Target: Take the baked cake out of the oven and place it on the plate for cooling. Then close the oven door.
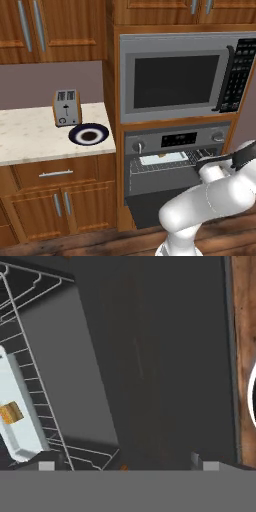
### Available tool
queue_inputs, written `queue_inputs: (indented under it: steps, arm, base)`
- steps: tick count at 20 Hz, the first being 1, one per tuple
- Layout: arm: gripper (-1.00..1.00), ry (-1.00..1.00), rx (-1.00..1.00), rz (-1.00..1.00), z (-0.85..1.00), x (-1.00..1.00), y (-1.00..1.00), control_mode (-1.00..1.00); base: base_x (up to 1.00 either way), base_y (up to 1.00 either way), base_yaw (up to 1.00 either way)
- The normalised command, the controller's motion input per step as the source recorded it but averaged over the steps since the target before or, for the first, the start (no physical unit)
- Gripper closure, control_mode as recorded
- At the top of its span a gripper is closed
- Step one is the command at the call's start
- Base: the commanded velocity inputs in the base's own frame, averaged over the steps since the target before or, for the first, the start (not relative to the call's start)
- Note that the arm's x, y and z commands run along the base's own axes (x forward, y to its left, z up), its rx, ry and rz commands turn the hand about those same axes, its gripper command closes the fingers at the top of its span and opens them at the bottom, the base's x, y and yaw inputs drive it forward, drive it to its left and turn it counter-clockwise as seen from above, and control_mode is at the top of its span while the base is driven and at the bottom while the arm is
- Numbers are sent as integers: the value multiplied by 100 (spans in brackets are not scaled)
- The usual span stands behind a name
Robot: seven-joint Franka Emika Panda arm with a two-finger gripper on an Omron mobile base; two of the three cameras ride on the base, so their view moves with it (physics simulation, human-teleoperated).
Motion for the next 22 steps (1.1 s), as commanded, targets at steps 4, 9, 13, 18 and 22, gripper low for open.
queue_inputs:
  steps: [4, 9, 13, 18, 22]
  arm:
    - [-100, -29, 9, 0, 0, 12, -6, -100]
    - [-100, -19, 5, 0, 0, 48, -9, -100]
    - [-100, -3, 1, 0, 0, 51, -15, -100]
    - [-100, -3, 1, 0, 0, 48, -18, -100]
    - [-100, 0, 0, 0, -5, 49, -11, -100]
  base:
    - [0, 0, 0]
    - [0, 0, 0]
    - [0, 0, 0]
    - [0, 0, 0]
    - [0, 0, 0]
